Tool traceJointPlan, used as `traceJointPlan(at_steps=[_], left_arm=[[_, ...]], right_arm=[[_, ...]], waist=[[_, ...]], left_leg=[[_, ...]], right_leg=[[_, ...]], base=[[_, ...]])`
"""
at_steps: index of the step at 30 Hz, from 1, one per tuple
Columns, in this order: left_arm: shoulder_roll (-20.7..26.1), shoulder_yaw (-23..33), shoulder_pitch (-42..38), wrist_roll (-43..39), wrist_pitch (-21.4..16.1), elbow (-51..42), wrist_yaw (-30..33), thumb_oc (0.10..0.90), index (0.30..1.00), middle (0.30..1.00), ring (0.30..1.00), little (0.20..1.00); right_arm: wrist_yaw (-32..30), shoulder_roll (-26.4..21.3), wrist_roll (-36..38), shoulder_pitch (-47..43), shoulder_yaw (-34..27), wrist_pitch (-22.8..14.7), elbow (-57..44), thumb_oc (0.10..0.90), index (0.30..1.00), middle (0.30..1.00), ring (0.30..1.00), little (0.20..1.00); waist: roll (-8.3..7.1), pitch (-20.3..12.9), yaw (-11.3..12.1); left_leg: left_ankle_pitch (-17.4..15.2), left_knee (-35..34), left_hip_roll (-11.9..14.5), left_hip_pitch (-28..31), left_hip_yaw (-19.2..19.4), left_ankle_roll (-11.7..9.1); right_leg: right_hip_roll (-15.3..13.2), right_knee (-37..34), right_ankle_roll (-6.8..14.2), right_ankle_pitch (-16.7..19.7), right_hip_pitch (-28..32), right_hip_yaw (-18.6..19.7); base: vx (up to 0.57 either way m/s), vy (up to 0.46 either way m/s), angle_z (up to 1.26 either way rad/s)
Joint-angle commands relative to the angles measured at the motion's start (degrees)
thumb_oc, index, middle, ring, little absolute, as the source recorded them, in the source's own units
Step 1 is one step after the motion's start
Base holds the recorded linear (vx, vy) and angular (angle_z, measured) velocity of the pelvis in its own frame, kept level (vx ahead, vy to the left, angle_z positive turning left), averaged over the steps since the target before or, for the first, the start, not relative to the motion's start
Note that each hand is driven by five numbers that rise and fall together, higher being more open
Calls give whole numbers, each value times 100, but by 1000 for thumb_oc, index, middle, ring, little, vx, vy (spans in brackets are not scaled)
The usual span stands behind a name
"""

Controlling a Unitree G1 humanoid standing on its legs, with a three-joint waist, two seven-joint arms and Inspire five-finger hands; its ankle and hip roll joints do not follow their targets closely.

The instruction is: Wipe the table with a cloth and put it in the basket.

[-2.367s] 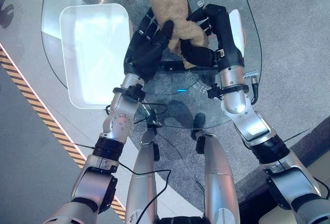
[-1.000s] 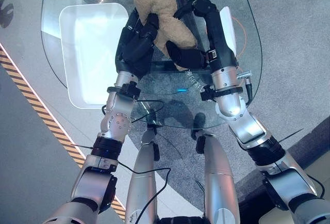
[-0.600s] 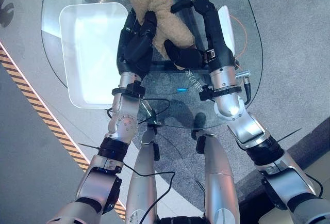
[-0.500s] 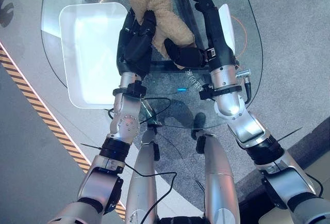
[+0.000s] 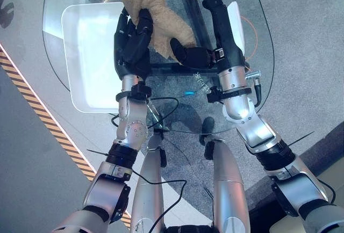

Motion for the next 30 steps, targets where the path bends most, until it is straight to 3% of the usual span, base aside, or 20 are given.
traceJointPlan(at_steps=[1,19,30], left_arm=[[110,278,-756,617,-998,-772,57,100,300,300,300,200],[195,586,-815,1815,-1585,-738,1532,100,300,300,300,200],[518,829,-716,2205,-1768,-404,2102,100,300,300,300,200]], right_arm=[[-321,107,-255,-780,-548,-468,-590,800,900,900,900,900],[-812,77,-422,-739,-706,-536,-585,800,900,900,900,900],[-2043,-195,-489,-385,-1064,-520,128,800,900,900,900,900]], waist=[[-141,-166,169],[-135,-166,153],[-97,-166,118]], left_leg=[[-759,543,-214,20,294,159],[-833,644,-210,6,277,141],[-891,724,-174,-30,300,130]], right_leg=[[333,-926,363,510,205,299],[305,-881,363,473,191,332],[274,-813,365,427,151,348]], base=[[0,0,0],[0,0,0],[0,4,-1]])
